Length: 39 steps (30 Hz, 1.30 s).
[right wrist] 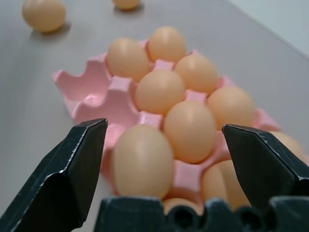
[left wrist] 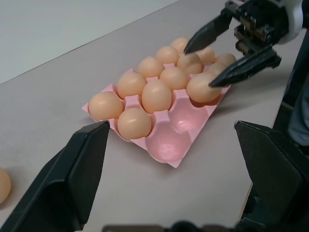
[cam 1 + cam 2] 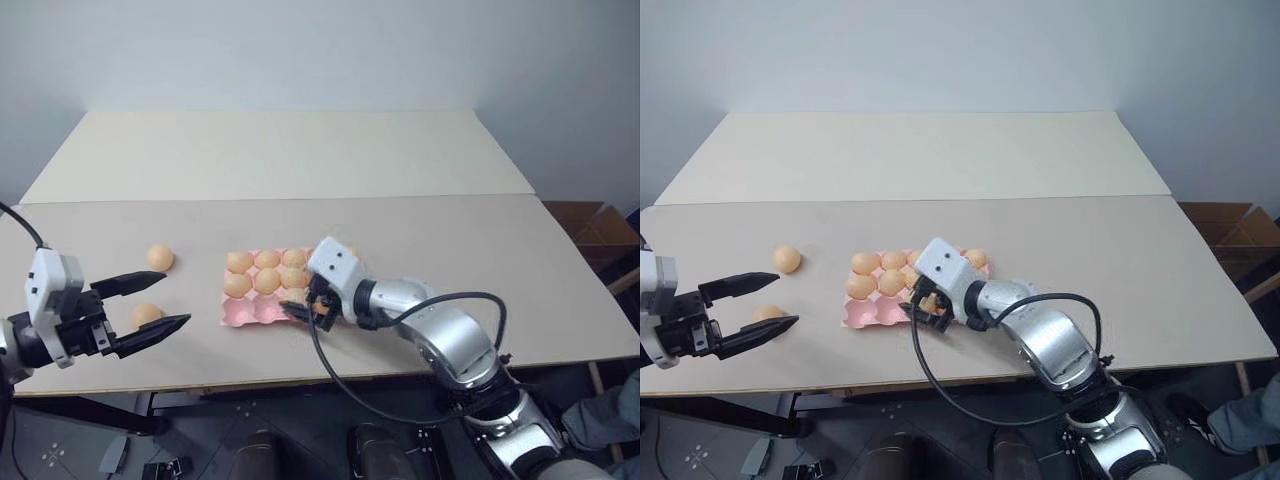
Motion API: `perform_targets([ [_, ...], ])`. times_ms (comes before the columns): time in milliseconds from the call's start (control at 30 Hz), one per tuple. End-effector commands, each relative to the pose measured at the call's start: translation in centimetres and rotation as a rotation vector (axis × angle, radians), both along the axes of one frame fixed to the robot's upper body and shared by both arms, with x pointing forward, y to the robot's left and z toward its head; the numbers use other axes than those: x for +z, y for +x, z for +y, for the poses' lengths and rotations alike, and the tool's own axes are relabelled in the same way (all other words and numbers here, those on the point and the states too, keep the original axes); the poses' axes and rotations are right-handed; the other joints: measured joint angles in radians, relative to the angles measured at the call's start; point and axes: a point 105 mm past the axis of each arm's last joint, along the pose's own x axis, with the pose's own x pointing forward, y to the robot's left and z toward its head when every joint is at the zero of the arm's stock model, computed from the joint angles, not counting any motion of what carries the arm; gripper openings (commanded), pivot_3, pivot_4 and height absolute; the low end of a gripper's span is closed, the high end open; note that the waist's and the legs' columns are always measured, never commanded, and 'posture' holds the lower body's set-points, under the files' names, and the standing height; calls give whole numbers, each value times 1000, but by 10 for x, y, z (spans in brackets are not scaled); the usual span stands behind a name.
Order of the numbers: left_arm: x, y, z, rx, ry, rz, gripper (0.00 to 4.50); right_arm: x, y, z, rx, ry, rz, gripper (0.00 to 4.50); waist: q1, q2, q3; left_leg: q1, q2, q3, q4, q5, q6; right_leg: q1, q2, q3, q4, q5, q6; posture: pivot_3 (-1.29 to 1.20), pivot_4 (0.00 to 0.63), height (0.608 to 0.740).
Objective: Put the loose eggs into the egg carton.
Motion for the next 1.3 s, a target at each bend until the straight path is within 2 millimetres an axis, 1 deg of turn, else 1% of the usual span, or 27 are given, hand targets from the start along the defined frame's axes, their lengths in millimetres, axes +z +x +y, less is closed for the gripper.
perform_targets([
  [33,7,-9,0,-11,15,-27,4500,34,1,-33,2,70,-104,4483,1,0,0,0,0,0,0,0,0,0,0,0,0,0,0,0,150,740],
  [133,5,-15,8,19,22,-11,4500,46,1,-72,5,84,-124,4483,2,0,0,-1,0,0,0,0,0,0,-1,0,-2,0,0,0,150,740],
  [233,5,-19,13,48,22,-9,4500,49,-7,-101,47,74,-126,4483,2,0,0,-1,0,0,0,0,0,1,0,0,-3,-1,0,0,150,740],
  [333,4,-26,22,112,30,-2,4500,41,-20,-125,109,26,-86,4483,-1,0,0,1,1,-1,-1,0,0,1,1,-1,-2,-1,-1,0,150,740],
  [467,-1,-46,36,200,44,45,4500,33,-31,-145,150,-9,-23,4483,-12,-1,0,2,1,1,-2,0,0,2,1,1,-2,-4,0,0,150,740],
  [567,-3,-52,37,241,45,60,4500,31,-33,-149,167,-13,-17,4483,-6,-1,0,3,1,1,-2,0,0,2,0,1,-2,-7,-1,0,150,740],
  [700,-6,-51,38,342,35,38,4500,31,-33,-146,205,1,-25,4483,4,-1,0,6,0,1,-1,0,0,6,-1,1,-2,-8,0,0,150,740],
  [833,-13,-52,39,432,8,70,4500,32,-31,-145,220,1,-41,4483,4,-1,0,6,0,1,-1,0,0,6,0,1,-3,-8,0,0,150,740],
  [867,-17,-49,42,483,0,106,4500,32,-31,-145,220,0,-45,4483,4,-1,0,6,0,0,-1,0,0,6,0,1,-3,-8,0,0,150,740],
  [933,-26,-41,50,600,-69,207,4500,33,-31,-146,220,-3,-53,4483,5,-1,0,6,0,0,-1,0,0,6,0,1,-3,-7,-1,0,150,740],
  [1033,-37,-23,60,779,-46,273,4500,32,-31,-146,223,-2,-56,4483,12,-1,0,6,0,-3,-1,0,0,7,0,1,-2,-6,1,0,150,740],
  [1100,-40,-13,59,837,-84,277,4500,32,-32,-146,223,1,-57,4483,13,-1,0,7,0,-4,-1,0,0,7,1,1,-1,-4,3,0,150,740],
  [1200,-45,0,55,887,-161,298,4500,31,-32,-145,219,2,-61,4483,11,-1,0,7,-1,-5,-1,0,0,8,0,2,-2,0,1,0,150,740],
  [1300,-58,12,48,902,-141,344,4500,31,-32,-145,211,-1,-81,4483,9,-3,0,6,-1,-5,-1,0,0,8,0,2,-3,1,2,0,150,740],
])
